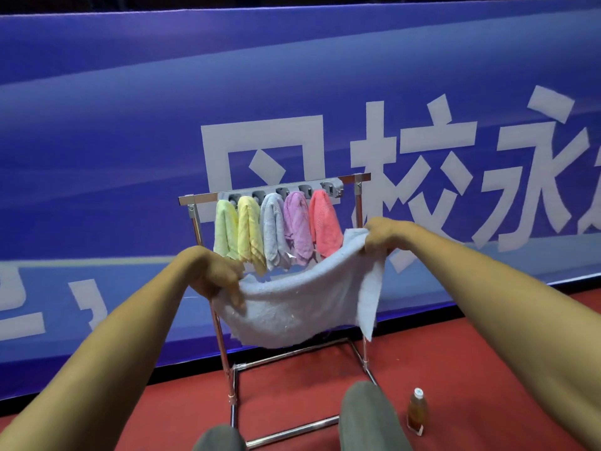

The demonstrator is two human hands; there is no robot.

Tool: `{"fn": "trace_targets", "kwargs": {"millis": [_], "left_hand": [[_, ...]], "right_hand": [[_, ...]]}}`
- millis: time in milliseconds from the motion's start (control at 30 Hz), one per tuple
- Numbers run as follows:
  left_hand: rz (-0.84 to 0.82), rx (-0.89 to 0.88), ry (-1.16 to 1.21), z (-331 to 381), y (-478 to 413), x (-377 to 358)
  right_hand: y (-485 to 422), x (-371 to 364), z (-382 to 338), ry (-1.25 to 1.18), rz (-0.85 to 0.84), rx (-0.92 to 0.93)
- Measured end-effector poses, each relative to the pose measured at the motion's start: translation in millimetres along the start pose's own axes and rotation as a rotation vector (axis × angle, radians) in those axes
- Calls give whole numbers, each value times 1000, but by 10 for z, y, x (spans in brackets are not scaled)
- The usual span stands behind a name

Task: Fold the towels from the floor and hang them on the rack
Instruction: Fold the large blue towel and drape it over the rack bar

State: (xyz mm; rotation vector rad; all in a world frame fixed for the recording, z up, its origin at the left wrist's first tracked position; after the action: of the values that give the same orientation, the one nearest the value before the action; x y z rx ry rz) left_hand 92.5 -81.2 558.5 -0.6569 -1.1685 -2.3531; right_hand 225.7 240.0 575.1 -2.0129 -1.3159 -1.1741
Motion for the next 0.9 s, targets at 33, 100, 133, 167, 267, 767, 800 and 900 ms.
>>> {"fn": "trace_targets", "kwargs": {"millis": [33, 100, 133, 167, 267, 767, 800, 900], "left_hand": [[125, 43, -64, -13, -44, 40], [405, 76, -110, -36, -120, 142], [515, 48, -65, -40, -153, 193], [601, -11, 23, -41, -177, 233], [701, -228, 452, -39, -201, 292], [678, -80, 771, 203, -364, 12], [696, -105, 798, 230, -364, 4], [759, -199, 913, 275, -405, 40]], "right_hand": [[16, 18, 11, -61, -8, 6], [34, 44, 40, -194, -22, 13], [31, 61, 62, -243, -26, 12], [42, 80, 77, -291, -22, 9], [43, 164, 105, -606, 109, 6], [240, 146, 374, -927, -131, -348], [250, 157, 382, -958, -177, -324], [177, 190, 433, -1047, -183, -258]]}}
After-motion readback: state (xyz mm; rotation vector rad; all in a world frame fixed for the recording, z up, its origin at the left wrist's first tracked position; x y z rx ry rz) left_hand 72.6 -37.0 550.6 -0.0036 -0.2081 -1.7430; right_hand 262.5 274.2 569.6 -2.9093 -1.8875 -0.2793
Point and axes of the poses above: each hand's wrist, its own y-axis away from the middle knuckle, its own x-axis out of the back of the hand, z = x × y, the point moved 2 cm from there along -y, towards the middle knuckle
